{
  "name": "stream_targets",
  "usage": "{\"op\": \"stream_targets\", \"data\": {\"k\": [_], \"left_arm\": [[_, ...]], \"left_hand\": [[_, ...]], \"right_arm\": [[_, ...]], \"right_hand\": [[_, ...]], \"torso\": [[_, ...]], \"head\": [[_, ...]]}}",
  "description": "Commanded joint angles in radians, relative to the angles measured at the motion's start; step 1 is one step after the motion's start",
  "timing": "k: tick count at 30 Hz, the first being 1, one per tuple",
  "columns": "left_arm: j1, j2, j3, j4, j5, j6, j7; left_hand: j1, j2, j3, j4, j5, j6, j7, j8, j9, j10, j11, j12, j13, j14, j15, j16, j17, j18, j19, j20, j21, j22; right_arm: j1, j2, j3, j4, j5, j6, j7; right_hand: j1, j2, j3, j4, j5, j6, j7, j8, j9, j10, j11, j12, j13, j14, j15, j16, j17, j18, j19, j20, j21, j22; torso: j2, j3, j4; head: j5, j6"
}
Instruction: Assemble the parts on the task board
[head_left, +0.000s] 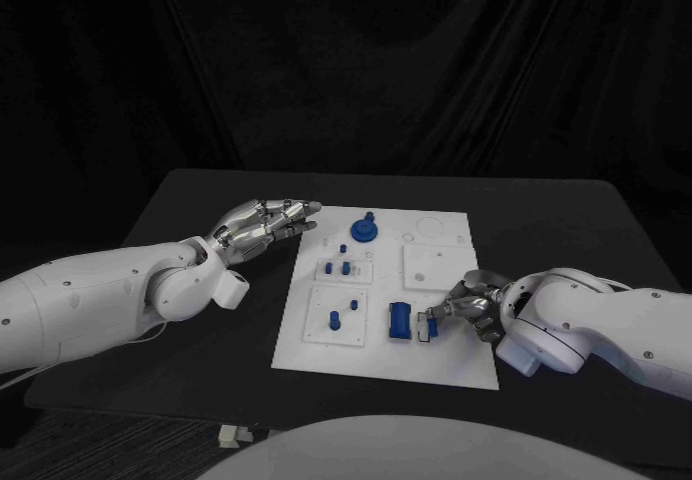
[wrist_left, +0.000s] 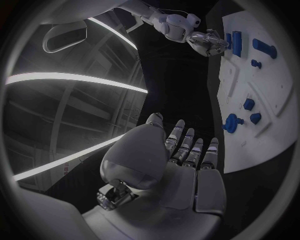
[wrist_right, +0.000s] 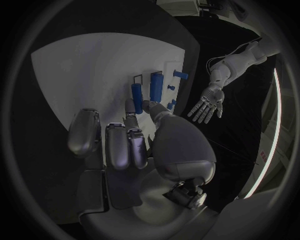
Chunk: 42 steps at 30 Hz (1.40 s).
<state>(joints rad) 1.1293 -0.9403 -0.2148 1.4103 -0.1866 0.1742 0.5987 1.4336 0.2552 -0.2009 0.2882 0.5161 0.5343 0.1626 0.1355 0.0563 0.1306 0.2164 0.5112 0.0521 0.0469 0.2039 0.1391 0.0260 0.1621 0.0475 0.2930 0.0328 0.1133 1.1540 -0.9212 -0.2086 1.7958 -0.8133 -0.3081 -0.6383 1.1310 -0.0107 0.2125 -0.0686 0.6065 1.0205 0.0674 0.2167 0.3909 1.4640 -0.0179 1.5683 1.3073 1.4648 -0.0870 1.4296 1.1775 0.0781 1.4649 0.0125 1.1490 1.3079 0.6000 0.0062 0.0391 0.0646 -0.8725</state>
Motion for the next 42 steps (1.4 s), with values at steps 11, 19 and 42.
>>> {"op": "stream_targets", "data": {"k": [11,19,42], "left_arm": [[-0.001,0.002,0.001,0.001,0.002,0.018,0.008],[-0.001,0.004,0.001,0.000,0.002,0.020,0.005],[-0.001,0.005,0.001,-0.001,0.002,0.025,-0.004]], "left_hand": [[0.009,-0.002,0.007,-0.001,0.005,0.005,0.058,0.004,0.001,0.006,0.002,0.003,0.001,0.002,0.004,0.004,0.001,-0.008,0.005,0.000,0.005,0.000],[0.009,-0.002,0.007,-0.001,0.005,0.005,0.058,0.004,0.001,0.006,0.002,0.003,0.001,0.002,0.004,0.004,0.001,-0.008,0.005,0.000,0.005,0.000],[0.010,-0.002,0.008,-0.001,0.006,0.005,0.060,0.005,0.001,0.007,0.002,0.000,0.000,0.002,0.005,0.005,0.001,-0.009,0.005,0.000,0.006,0.001]], "right_arm": [[-0.009,0.019,0.000,-0.008,-0.020,0.051,-0.011],[-0.011,0.021,0.000,-0.011,-0.019,0.061,-0.011],[-0.012,0.019,0.000,-0.011,-0.037,0.092,-0.013]], "right_hand": [[-0.016,0.010,0.092,-0.081,-0.039,-0.021,0.001,0.007,0.004,0.107,0.002,0.002,0.263,0.045,0.002,0.002,-0.005,-0.007,0.064,0.007,-0.018,0.166],[-0.040,0.014,0.083,-0.057,-0.091,-0.029,-0.001,0.012,0.007,0.107,0.001,0.002,0.263,0.045,0.002,0.003,-0.006,-0.006,0.064,0.008,-0.020,0.166],[-0.103,0.001,0.022,0.026,-0.345,-0.038,0.000,0.015,0.001,0.107,0.003,0.002,0.263,0.045,0.003,0.007,-0.006,-0.004,0.063,0.009,-0.032,0.163]], "torso": [[-0.001,0.0000,-0.0003],[0.000,0.0003,-0.0002],[0.000,0.0002,0.0000]], "head": [[0.006,0.000],[0.007,0.000],[0.010,0.000]]}}
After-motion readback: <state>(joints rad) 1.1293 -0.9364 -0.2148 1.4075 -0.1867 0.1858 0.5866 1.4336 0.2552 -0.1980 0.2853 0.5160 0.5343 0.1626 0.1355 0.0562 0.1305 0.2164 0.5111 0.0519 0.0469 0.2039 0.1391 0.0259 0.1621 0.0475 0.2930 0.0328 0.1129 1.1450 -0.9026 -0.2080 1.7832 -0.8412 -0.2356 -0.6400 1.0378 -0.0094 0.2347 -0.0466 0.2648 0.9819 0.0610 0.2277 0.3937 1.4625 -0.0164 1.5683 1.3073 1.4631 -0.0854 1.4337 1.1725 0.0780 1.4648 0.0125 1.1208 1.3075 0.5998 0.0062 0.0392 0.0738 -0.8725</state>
